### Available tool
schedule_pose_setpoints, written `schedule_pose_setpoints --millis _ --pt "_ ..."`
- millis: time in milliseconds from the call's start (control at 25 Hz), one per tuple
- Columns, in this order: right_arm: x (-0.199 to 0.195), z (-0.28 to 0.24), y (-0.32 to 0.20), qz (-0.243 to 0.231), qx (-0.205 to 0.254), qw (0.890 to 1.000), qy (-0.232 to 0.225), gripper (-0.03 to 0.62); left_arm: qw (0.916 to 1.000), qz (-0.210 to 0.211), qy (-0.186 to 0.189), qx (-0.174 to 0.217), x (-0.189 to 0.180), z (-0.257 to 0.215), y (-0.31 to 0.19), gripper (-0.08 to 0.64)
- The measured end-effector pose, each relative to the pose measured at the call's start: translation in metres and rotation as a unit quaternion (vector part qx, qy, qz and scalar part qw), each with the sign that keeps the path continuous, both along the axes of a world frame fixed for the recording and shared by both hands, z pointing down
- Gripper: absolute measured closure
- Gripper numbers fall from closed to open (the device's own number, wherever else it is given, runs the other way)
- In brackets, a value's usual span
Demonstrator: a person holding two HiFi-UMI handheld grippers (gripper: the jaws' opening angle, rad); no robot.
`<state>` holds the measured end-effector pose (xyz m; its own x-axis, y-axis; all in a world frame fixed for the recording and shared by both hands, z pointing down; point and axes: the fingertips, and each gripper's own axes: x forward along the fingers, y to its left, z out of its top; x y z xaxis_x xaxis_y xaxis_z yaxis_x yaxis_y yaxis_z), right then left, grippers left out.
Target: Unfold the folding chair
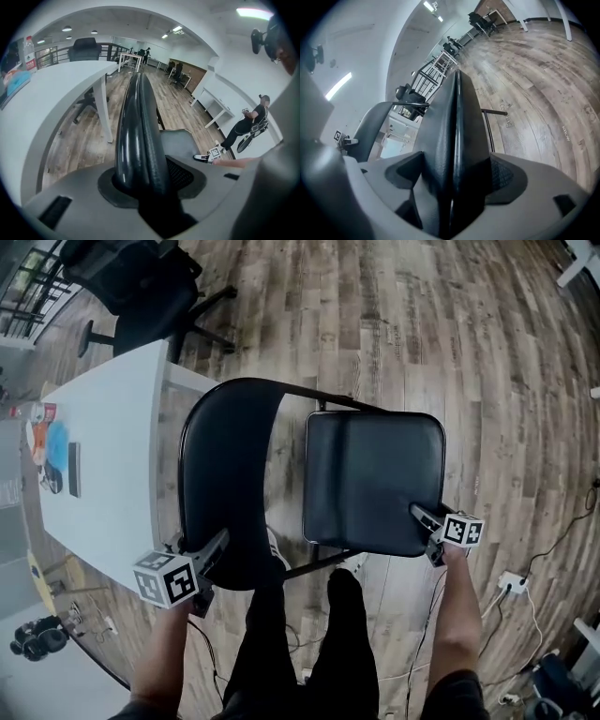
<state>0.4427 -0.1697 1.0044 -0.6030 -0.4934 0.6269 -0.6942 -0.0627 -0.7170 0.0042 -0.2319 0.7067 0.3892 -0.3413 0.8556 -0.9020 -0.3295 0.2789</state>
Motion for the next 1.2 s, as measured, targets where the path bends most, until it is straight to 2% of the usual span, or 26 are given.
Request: schedule_pose_setpoints --millis 120,440,600,840,1000,1080,1200 --pt "0.01 0.011 0.002 0.005 0.007 1.0 -0.029 0.196 0.9999 0.01 -0.005 0.007 0.019 0.003 0.003 0.39" --pt "0.046 0.046 0.009 0.009 -0.002 0.999 -0.042 0.196 0.9994 0.018 -0.02 0.022 0.08 0.002 0.014 0.396" --pt "0.057 0.059 0.011 0.009 -0.004 0.999 -0.046 0.195 0.9992 0.023 -0.016 0.028 0.102 0.001 0.017 0.4" --pt "0.062 0.068 0.013 0.007 0.008 0.999 -0.047 0.195 0.9987 0.025 -0.016 0.04 0.111 -0.005 0.012 0.403" --pt "0.065 0.06 0.012 0.005 0.018 0.998 -0.058 0.185 0.9989 0.017 0.02 0.039 0.114 -0.006 0.014 0.397" --pt "0.078 0.054 0.017 0.013 0.016 0.999 -0.045 0.186 0.9976 0.009 0.04 0.055 0.108 -0.016 0.016 0.37" --pt "0.108 0.03 0.026 0.039 0.035 0.998 0.024 0.186 0.9948 0.004 0.05 0.088 0.095 -0.042 0.022 0.368"
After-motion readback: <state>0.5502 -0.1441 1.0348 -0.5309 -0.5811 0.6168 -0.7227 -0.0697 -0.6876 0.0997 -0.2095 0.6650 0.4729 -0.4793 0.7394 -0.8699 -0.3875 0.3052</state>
